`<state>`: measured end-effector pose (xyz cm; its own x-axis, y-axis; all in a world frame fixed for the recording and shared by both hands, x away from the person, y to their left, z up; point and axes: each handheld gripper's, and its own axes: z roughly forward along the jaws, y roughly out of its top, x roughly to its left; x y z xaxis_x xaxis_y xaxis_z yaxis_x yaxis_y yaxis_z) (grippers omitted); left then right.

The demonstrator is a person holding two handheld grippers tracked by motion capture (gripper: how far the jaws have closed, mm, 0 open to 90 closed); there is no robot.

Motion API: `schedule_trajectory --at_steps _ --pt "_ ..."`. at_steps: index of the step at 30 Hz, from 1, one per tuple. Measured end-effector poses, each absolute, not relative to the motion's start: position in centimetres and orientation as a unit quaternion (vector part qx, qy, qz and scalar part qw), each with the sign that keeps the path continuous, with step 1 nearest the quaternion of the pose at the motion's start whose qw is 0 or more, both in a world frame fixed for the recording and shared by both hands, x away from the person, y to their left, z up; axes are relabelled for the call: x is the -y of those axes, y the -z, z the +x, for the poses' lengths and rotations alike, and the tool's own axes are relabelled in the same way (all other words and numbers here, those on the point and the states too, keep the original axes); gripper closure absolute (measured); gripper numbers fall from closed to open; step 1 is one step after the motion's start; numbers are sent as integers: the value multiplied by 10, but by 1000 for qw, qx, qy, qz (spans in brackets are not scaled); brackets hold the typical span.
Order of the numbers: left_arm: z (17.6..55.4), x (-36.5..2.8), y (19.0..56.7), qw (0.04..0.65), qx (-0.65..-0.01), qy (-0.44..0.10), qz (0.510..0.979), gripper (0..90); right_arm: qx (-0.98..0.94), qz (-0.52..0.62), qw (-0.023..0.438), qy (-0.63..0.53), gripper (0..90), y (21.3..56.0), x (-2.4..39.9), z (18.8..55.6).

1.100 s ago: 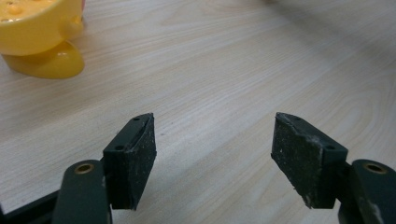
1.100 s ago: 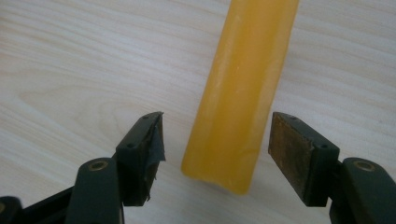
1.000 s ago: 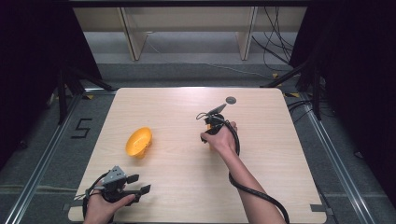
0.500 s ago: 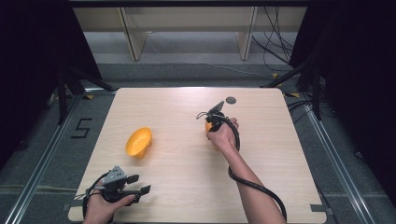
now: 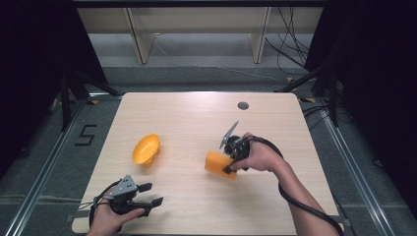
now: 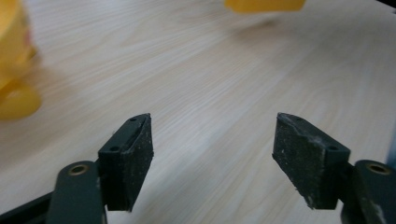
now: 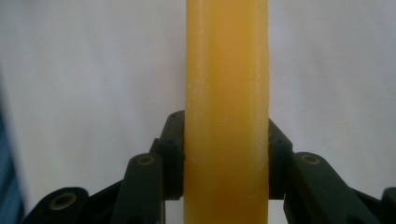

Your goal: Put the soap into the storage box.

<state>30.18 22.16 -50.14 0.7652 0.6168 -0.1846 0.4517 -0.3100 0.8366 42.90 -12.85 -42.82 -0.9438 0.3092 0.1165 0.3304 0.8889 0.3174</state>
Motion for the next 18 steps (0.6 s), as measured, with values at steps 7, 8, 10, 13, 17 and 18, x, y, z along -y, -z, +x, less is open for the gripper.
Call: schedule_trajectory --at_steps 7,8,10,13,17,18 --pt "301 -179 481 499 -199 -46 842 254 985 -62 58 152 617 413 129 367" --pt "302 -172 479 495 -175 -45 850 256 985 -61 49 155 617 412 130 361" --pt "301 -164 478 499 -162 -42 851 261 985 -43 48 159 617 411 129 357" --pt "302 -139 474 495 -115 -42 860 266 987 -30 40 153 617 410 123 343" --pt "304 -124 468 499 -95 -42 861 306 988 -32 36 148 617 412 117 337" --pt "305 -122 468 501 -90 -39 860 311 987 -23 31 155 617 414 116 337"
